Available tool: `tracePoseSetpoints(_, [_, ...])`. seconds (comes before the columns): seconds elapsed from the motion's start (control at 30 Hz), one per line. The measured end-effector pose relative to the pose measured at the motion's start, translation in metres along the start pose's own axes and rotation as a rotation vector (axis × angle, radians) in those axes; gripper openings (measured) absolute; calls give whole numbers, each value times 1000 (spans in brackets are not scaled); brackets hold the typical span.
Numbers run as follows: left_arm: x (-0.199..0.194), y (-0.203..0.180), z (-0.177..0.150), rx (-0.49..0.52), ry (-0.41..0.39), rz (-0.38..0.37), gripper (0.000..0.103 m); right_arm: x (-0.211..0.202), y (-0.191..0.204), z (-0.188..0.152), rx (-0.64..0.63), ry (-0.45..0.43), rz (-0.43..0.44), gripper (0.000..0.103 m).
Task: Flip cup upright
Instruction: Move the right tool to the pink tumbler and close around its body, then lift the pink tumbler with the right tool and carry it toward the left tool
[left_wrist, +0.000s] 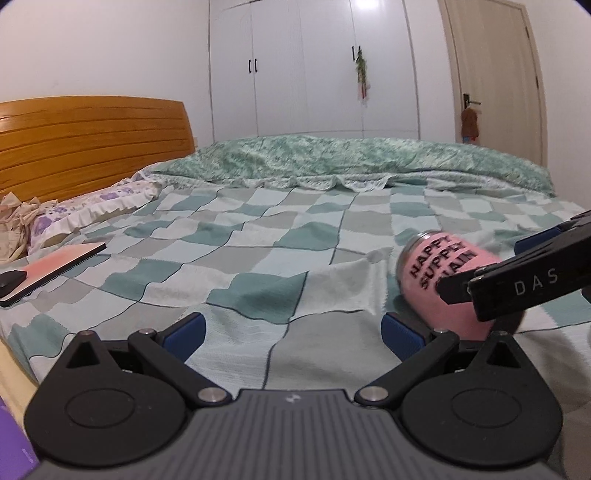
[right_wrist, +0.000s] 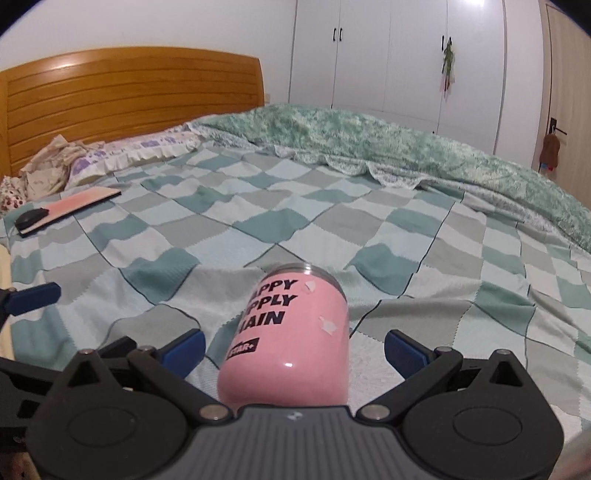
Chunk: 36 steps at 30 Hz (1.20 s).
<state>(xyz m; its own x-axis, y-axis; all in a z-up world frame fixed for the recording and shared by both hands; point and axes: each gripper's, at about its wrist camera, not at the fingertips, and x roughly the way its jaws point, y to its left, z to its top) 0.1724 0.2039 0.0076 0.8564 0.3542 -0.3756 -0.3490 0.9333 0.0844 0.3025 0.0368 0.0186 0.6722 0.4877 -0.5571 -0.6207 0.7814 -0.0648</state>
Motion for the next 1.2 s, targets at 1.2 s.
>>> tracePoseSetpoints(1.2, [-81,6,8,20,-58,-68,103,-73,9,-27,147,17,-7,86])
